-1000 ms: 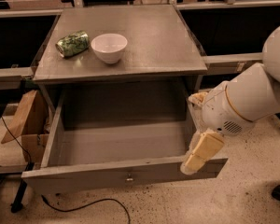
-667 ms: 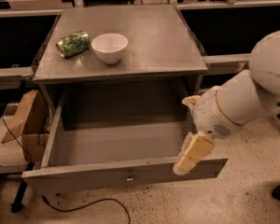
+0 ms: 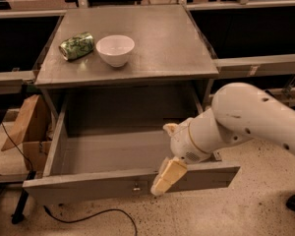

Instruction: Close top drawer

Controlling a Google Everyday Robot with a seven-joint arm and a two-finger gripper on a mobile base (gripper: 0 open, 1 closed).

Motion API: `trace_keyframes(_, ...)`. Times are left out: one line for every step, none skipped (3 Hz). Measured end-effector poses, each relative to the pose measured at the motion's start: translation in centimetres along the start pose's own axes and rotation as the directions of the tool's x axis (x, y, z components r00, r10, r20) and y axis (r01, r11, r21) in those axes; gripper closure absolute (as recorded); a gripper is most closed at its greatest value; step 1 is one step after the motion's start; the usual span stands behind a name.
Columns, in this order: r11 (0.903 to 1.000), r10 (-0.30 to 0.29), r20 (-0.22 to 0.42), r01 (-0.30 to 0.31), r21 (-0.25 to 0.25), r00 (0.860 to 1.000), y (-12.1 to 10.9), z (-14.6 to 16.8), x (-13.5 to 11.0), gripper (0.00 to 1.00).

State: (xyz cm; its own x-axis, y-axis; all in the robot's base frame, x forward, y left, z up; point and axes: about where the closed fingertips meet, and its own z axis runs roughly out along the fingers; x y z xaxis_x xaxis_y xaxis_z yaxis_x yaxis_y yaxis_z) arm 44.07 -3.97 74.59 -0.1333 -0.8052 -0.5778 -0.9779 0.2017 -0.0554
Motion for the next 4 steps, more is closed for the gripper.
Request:
trace_keyframes(0.9991, 0.024, 0.071, -0.022, -0.037, 0.997, 0.0, 4.1, 0.8, 0.00)
trace_keyframes(0.9968, 0.054, 0.115, -0.046, -0.065, 0.992, -0.3, 7.0, 1.6, 0.00)
trace_keyframes(0.9962, 0.072, 0.149, -0.064, -0.059, 0.986, -0.9, 8.6, 2.2, 0.14)
trace_keyframes(0.9977, 0.066, 0.178, -0.063, -0.023, 0.982, -1.7, 8.4, 2.1, 0.38)
